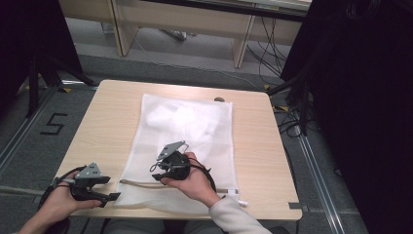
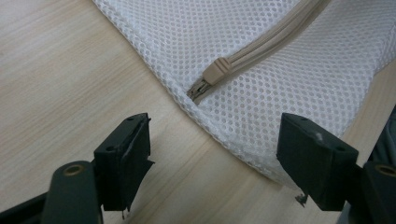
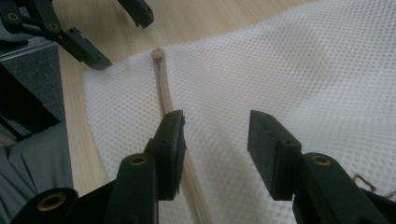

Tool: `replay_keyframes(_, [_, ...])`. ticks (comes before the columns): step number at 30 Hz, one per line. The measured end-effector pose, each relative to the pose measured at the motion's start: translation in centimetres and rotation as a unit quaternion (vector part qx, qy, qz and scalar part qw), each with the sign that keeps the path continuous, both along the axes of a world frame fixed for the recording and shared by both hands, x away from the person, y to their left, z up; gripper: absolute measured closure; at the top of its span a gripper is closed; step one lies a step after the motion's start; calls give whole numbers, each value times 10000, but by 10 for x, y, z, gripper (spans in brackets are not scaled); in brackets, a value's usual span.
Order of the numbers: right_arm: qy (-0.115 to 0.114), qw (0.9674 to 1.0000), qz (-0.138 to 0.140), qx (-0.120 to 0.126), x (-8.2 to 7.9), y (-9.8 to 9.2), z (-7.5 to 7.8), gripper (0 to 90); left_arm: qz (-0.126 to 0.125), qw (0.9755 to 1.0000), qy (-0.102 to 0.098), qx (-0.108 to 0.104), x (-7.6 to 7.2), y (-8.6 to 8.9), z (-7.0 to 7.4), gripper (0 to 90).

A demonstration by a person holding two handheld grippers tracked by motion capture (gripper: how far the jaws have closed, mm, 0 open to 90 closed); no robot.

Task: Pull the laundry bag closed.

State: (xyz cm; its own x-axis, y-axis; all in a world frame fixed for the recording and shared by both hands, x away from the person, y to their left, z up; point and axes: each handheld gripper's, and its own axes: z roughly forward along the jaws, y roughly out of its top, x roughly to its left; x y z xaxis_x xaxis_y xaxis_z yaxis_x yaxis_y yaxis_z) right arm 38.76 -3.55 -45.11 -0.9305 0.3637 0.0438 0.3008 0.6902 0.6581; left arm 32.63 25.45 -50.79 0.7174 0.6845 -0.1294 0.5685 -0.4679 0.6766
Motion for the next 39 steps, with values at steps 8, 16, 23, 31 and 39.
replay_keyframes(8, [63,9998,195,-27,1,24,-1,603,52,10000,30,-67,0,1,0,254])
replay_keyframes(16, [143,9994,301,-17,1,44,-7,652,0,10000,11,-28,1,3,0,253])
replay_keyframes(23, [176,9992,366,-9,1,58,-11,669,-30,10000,24,-33,0,2,0,252])
replay_keyframes(31, [264,9988,401,-48,0,71,-18,692,38,9999,79,-63,0,1,-1,251])
replay_keyframes(39, [270,9982,526,-87,1,86,-23,723,-17,10000,26,-28,1,2,-1,251])
